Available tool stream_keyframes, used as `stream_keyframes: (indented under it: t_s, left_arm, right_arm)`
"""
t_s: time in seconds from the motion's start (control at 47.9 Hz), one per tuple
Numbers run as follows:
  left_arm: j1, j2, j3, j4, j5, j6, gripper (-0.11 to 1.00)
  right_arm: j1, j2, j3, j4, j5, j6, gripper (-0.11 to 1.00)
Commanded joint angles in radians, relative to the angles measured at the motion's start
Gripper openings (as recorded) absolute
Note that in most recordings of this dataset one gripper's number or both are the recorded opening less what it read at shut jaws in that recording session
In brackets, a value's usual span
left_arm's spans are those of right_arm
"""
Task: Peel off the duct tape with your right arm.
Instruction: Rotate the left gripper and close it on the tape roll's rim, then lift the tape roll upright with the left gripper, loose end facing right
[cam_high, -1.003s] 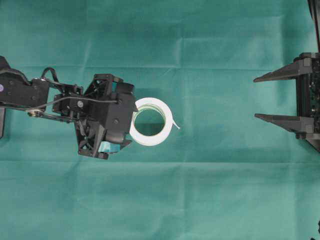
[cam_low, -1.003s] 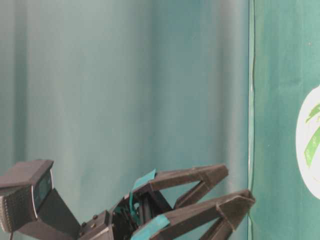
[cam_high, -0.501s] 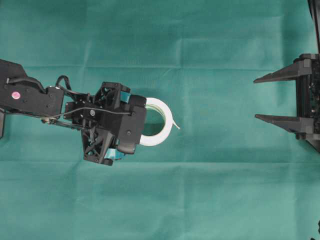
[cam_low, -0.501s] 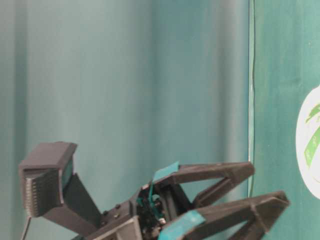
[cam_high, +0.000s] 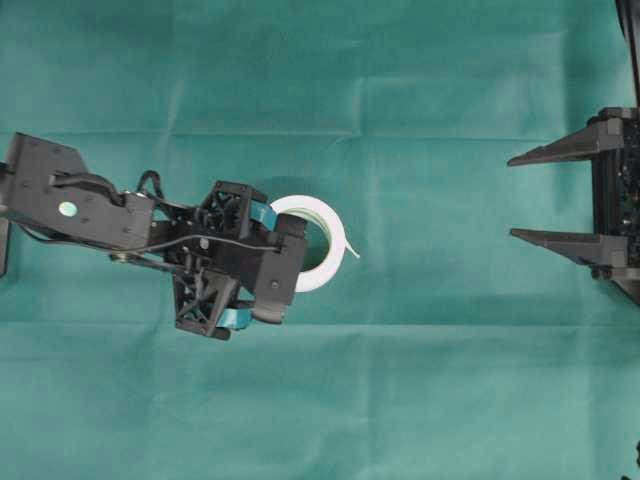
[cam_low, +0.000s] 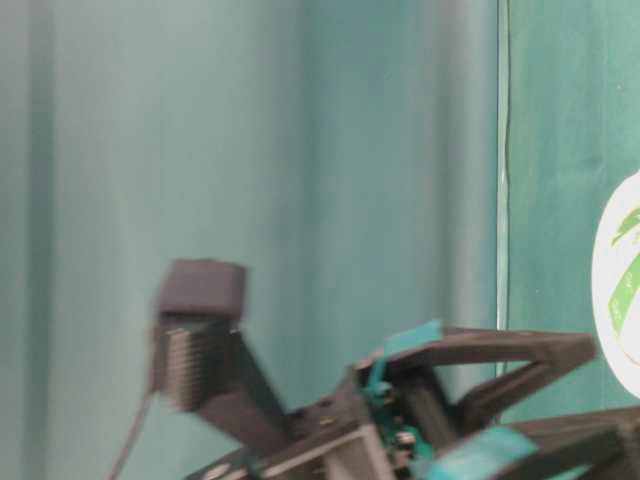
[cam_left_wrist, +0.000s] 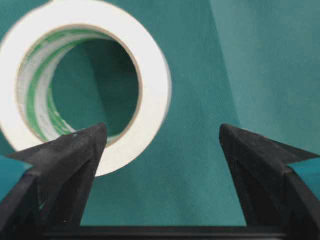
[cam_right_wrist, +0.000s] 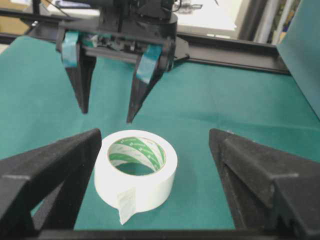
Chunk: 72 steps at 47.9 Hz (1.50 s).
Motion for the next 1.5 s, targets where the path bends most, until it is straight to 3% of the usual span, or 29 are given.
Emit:
stream_keyframes:
  t_s: [0.0,0.125,1.483]
  left_arm:
    - [-0.002,0.003,-0.026,0.005,-0.005,0.012,0.97]
    - [0.000,0.031,-0.031,0.005,-0.009,0.037,0.97]
    - [0.021,0.176,-0.043,0.005,-0.087,0.041,0.94]
  right_arm:
    - [0.000,0.006,-0.012,0.000,-0.008,0.000,0.84]
    - [-0.002,0.006,-0.009,0.000,-0.009,0.000,0.84]
    - [-0.002,0.006,0.021,0.000,-0.060,0.002,0.84]
